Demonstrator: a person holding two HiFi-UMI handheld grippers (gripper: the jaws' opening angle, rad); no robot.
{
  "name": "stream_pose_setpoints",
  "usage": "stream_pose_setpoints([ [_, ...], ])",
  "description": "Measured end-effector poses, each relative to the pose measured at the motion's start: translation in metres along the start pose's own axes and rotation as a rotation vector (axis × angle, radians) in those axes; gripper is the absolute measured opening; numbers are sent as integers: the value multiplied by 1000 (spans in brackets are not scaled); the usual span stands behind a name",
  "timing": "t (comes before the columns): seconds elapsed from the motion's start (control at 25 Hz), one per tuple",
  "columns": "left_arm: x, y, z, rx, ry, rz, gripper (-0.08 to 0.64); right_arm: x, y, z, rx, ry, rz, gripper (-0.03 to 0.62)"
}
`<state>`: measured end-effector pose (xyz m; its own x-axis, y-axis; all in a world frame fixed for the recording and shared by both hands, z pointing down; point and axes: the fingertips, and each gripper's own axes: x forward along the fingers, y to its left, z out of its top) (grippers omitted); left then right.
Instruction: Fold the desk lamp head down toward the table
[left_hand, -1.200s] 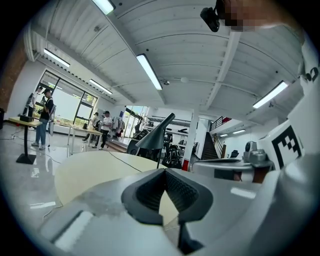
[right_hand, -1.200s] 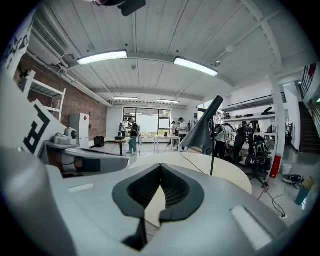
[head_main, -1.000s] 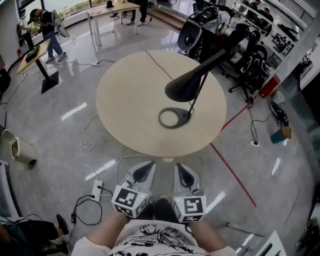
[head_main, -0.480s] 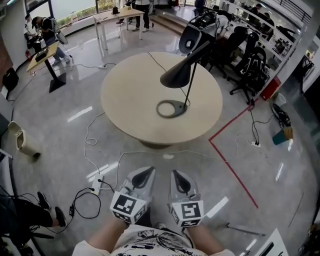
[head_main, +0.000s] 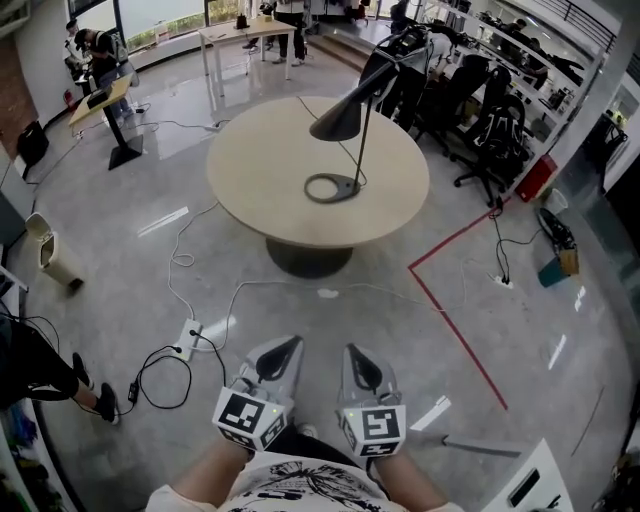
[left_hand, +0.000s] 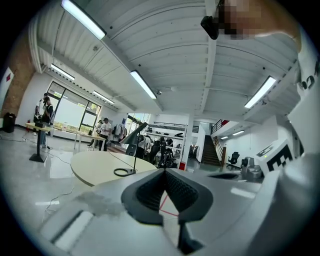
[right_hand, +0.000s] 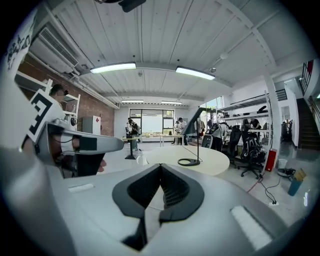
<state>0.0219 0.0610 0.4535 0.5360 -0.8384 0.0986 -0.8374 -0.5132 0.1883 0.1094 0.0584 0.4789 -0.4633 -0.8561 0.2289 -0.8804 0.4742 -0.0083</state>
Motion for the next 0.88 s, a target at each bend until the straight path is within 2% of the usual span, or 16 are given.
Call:
stream_pose_setpoints([
  [0.16,-21,-26,-6,5,-10,7,5,-30,9,-6,-9,-14,14,8],
  [0.36,-37,-37,2,22,-36,12,5,-44,15,-1,-13,-30,8,8],
  [0.6,-57,-49,16,39,-40,-18,5,-65,24,15,-8,-73,-26,8],
  [0.88,-86,-54,24,45,-47,-60,5,-86,49,20,0,-77,-48,8],
])
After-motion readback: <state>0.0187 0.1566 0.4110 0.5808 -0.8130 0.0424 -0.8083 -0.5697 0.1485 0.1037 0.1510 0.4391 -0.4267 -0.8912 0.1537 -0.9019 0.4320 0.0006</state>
